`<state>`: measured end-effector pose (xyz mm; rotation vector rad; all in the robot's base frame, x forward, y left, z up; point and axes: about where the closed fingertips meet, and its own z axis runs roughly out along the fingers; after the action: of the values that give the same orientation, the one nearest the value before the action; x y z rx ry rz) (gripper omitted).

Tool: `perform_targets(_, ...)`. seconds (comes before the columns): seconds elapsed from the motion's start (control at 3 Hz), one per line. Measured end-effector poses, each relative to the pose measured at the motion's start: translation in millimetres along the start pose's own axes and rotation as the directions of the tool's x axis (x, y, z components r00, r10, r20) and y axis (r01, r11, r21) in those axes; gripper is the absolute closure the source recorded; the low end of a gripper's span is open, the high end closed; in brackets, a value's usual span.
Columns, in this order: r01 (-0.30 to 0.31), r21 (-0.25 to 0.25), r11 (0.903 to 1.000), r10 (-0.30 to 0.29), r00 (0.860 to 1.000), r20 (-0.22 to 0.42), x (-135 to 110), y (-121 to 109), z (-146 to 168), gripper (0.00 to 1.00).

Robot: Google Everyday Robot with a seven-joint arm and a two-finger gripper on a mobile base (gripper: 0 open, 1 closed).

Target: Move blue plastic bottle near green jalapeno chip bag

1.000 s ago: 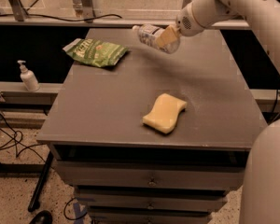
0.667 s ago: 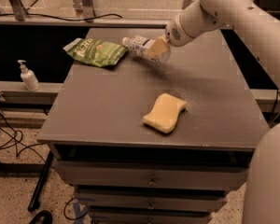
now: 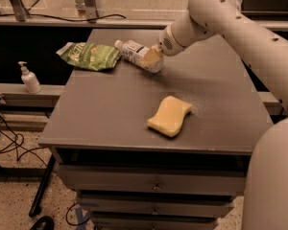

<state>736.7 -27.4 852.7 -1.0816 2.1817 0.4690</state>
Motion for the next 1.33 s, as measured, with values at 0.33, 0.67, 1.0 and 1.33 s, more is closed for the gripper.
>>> perform_targets(0.33, 0.006, -0.009, 0.9999, -0.006, 1.000, -0.003, -2.2, 4.2, 5.3, 0.61)
perform_targets(0.67, 0.006, -0.009, 0.9999, -0.006, 1.000, -0.003, -2.6, 4.3, 5.0, 0.36)
perform_targets(1.0, 0.006, -0.009, 0.9999, -0.006, 1.000, -0.003, -2.9, 4.3, 4.7, 0.13)
perform_targets(1.33, 0.009, -0.025, 0.9997, -0.009, 1.000, -0.004, -5.4, 5.6, 3.0, 0.00)
